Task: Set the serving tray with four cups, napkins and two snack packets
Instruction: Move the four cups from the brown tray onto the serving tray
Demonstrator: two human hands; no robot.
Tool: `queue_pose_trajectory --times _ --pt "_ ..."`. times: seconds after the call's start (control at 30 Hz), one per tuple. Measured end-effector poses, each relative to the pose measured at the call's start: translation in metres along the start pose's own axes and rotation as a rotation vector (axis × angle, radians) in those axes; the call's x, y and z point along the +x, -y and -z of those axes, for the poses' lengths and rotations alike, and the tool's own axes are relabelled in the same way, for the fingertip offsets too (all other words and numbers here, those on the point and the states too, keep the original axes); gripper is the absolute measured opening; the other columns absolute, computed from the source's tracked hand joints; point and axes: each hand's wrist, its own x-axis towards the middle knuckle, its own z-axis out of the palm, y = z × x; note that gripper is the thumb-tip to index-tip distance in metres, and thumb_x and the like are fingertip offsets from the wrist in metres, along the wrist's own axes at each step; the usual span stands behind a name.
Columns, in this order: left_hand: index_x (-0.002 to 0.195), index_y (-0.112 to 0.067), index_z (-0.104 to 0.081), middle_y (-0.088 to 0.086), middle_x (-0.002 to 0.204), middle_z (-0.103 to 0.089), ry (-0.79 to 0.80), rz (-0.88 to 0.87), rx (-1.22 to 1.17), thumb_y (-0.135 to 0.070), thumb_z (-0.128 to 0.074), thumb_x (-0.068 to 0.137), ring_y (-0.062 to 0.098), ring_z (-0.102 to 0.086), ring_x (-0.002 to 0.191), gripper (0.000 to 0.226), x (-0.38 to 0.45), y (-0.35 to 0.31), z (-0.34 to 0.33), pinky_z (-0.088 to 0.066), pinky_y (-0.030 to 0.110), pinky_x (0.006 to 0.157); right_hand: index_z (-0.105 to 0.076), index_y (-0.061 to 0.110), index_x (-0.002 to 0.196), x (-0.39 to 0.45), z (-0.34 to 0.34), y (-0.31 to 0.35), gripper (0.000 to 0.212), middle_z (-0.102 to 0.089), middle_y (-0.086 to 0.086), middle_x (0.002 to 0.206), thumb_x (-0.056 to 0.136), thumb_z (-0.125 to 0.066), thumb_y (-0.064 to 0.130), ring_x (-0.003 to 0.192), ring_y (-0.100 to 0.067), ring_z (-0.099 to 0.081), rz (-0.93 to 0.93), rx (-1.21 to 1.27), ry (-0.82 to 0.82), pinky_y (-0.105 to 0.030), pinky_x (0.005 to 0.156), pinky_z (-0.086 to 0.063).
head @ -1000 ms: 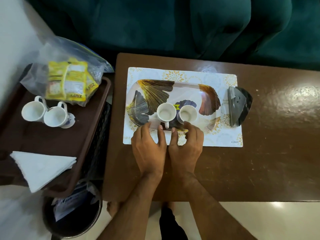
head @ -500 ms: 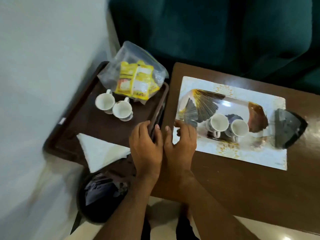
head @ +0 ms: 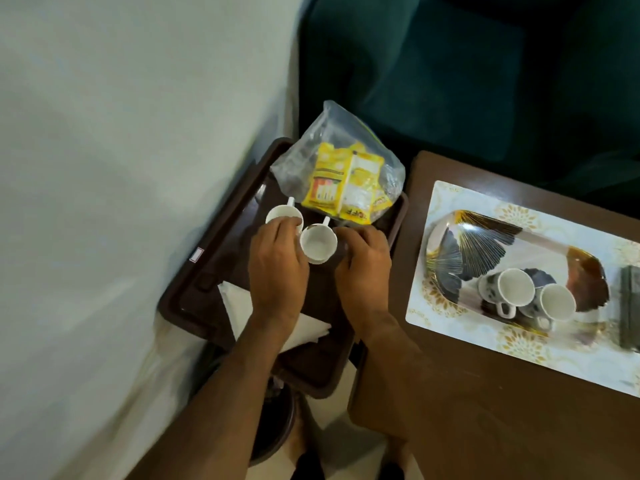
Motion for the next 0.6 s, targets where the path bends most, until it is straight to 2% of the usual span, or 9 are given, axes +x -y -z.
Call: queue_pose_trajectory --times 0.1,0.17,0.27,0.43,0.53,0.6 --pt "0.116 0.001 -0.072 0.017 0.116 -0.072 0.082 -0.058 0.015 -0.006 -0.049 0.095 0.035 -0.068 0.109 0.032 0.027 0.011 0.004 -0.057 0.047 0.094 -0.074 0.008 0.120 0.018 -0.007 0.001 0.032 -0.064 -0.014 0.106 0.089 -0.067 0.005 0.105 -0.034 -0.058 0.019 -0.081 0.078 -0.047 0.087 -0.051" --pt "0.119 0.000 -0.072 0.016 0.118 -0.072 0.133 -0.067 0.041 0.004 -0.059 0.091 0.034 -0.067 0.111 0.031 0.044 0.020 0.004 -0.057 0.046 0.096 -0.073 0.008 0.123 0.028 -0.011 0.001 0.042 -0.063 -0.015 0.106 0.082 -0.071 -0.005 0.104 -0.034 -0.058 0.035 -0.135 0.124 -0.046 0.086 -0.052" --pt "0.122 -0.001 -0.072 0.015 0.120 -0.072 0.179 -0.073 0.047 0.003 -0.062 0.091 0.032 -0.067 0.112 0.032 0.061 0.028 0.002 -0.057 0.043 0.095 -0.071 0.010 0.127 0.038 -0.017 0.000 0.056 -0.064 -0.015 0.108 0.075 -0.068 -0.011 0.107 -0.035 -0.058 0.046 -0.193 0.168 -0.045 0.087 -0.053" --pt "0.122 -0.004 -0.074 0.012 0.117 -0.071 0.206 -0.076 -0.015 -0.004 -0.056 0.098 0.026 -0.068 0.108 0.030 0.067 0.032 -0.005 -0.051 0.026 0.091 -0.070 0.014 0.129 0.039 -0.025 -0.002 0.056 -0.068 -0.014 0.111 0.078 -0.064 -0.007 0.108 -0.036 -0.062 -0.017 -0.213 0.188 -0.040 0.084 -0.054" --pt "0.122 -0.004 -0.074 0.012 0.117 -0.071 0.224 -0.067 -0.042 -0.008 -0.058 0.098 0.024 -0.068 0.108 0.030 0.068 0.035 -0.010 -0.056 0.029 0.093 -0.069 0.015 0.131 0.040 -0.027 -0.005 0.057 -0.069 -0.012 0.112 0.079 -0.063 -0.008 0.108 -0.034 -0.063 -0.017 -0.215 0.205 -0.039 0.082 -0.053" --pt "0.120 -0.004 -0.075 0.012 0.117 -0.071 0.225 -0.064 -0.029 -0.002 -0.060 0.095 0.025 -0.068 0.107 0.030 0.073 0.037 -0.012 -0.056 0.029 0.091 -0.068 0.017 0.133 0.044 -0.026 -0.004 0.057 -0.069 -0.011 0.116 0.082 -0.063 -0.007 0.111 -0.034 -0.064 0.002 -0.219 0.220 -0.042 0.084 -0.055"
